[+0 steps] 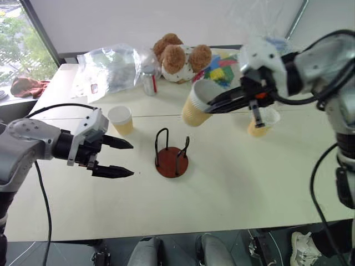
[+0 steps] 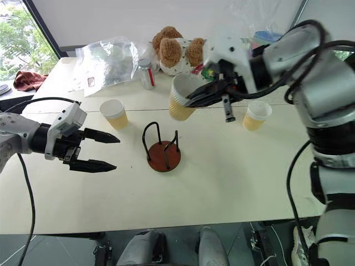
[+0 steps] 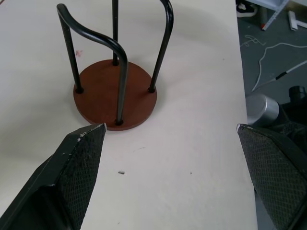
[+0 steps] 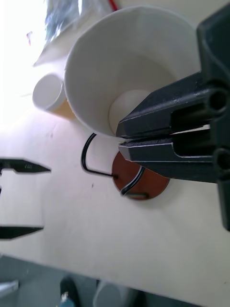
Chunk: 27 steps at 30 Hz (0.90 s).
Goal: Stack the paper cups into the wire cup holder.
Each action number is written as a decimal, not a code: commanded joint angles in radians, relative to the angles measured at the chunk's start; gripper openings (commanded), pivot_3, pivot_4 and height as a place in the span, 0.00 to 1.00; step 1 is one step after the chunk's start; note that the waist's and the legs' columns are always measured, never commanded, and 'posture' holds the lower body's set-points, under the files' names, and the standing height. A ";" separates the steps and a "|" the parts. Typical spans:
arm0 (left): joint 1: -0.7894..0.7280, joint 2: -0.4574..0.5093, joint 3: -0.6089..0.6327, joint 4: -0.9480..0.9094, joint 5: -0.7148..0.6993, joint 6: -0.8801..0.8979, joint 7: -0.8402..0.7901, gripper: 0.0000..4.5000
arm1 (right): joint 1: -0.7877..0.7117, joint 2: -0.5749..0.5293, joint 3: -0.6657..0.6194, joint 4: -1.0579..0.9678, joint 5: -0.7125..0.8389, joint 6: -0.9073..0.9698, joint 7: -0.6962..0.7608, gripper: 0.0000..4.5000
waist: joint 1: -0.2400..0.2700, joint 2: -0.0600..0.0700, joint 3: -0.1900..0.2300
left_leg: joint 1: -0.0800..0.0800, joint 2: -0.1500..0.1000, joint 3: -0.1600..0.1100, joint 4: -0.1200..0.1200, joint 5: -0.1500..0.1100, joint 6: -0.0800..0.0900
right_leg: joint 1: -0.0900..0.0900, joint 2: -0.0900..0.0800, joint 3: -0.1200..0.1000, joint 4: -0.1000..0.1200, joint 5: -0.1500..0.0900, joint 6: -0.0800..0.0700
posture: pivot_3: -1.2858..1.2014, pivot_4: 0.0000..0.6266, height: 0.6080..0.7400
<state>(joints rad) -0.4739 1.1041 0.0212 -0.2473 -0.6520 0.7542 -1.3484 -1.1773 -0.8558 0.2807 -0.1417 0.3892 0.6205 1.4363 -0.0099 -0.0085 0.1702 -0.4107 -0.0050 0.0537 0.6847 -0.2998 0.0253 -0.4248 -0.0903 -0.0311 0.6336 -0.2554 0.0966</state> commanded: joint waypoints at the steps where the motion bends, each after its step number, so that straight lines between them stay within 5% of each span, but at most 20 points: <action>1: 0.005 0.012 0.040 -0.016 -0.003 -0.004 0.009 1.00 | -0.031 0.044 0.016 0.012 -0.013 -0.050 0.029 0.01 | -0.001 0.000 0.000 | 0.000 0.000 0.000 0.000 0.000 0.000 | 0.000 0.000 0.000 0.000 0.000 0.000 | 0.52 0.24 1.00; 27: -0.012 -0.039 0.016 -0.043 -0.025 0.028 0.076 1.00 | -0.020 0.236 0.198 0.202 -0.233 -0.272 0.164 0.01 | -0.004 0.000 0.000 | 0.000 0.000 0.000 0.000 0.003 -0.005 | -0.001 0.001 0.000 0.007 0.000 0.000 | 0.52 0.24 1.00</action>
<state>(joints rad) -0.4694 1.0618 0.0212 -0.2626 -0.6644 0.7786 -1.2762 -1.1768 -0.6248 0.4780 0.0739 0.1686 0.3646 1.5943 -0.0136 -0.0085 0.1701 -0.4103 -0.0048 0.0534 0.6848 -0.2967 0.0200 -0.4262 -0.0896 -0.0314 0.6402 -0.2553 0.0967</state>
